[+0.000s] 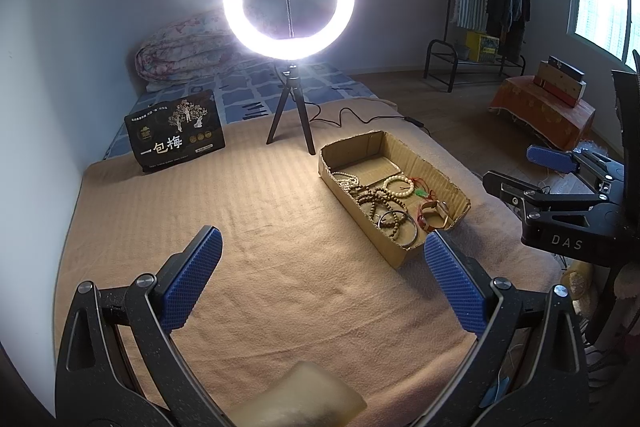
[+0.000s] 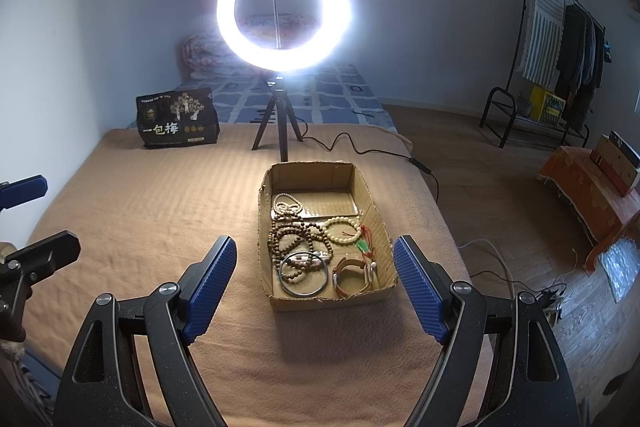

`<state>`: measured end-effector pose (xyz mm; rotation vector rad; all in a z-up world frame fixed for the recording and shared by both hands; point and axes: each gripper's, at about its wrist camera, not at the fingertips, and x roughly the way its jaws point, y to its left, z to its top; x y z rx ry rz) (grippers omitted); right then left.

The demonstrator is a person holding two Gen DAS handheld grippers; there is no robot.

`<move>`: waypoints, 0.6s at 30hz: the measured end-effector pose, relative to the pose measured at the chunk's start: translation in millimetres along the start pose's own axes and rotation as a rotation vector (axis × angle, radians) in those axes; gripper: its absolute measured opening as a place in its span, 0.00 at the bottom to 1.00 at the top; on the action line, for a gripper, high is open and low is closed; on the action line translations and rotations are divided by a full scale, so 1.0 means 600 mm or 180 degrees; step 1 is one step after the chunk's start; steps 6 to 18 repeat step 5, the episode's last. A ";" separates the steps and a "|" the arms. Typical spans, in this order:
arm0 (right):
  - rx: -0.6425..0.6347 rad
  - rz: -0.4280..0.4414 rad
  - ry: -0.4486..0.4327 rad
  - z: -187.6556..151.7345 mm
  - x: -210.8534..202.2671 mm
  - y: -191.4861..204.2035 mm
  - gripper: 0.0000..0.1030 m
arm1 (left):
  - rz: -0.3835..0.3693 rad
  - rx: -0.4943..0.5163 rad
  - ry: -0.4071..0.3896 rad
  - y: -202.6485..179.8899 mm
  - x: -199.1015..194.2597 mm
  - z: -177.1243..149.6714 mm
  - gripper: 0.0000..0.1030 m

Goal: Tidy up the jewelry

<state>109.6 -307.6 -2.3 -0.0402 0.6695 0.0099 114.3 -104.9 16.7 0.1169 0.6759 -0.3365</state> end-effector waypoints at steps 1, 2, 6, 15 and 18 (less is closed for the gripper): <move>0.0000 0.0004 0.0004 0.000 -0.001 -0.001 0.78 | -0.0006 -0.0001 -0.0014 0.001 -0.001 0.000 1.00; -0.0004 0.0006 0.0003 0.001 0.000 -0.001 0.78 | 0.0000 0.0001 -0.0072 0.000 -0.003 0.000 1.00; -0.0014 0.0011 0.0000 0.002 0.001 -0.002 0.78 | 0.0037 0.0038 -0.0096 -0.001 0.000 0.008 1.00; -0.0014 0.0011 0.0000 0.002 0.001 -0.002 0.78 | 0.0037 0.0038 -0.0096 -0.001 0.000 0.008 1.00; -0.0014 0.0011 0.0000 0.002 0.001 -0.002 0.78 | 0.0037 0.0038 -0.0096 -0.001 0.000 0.008 1.00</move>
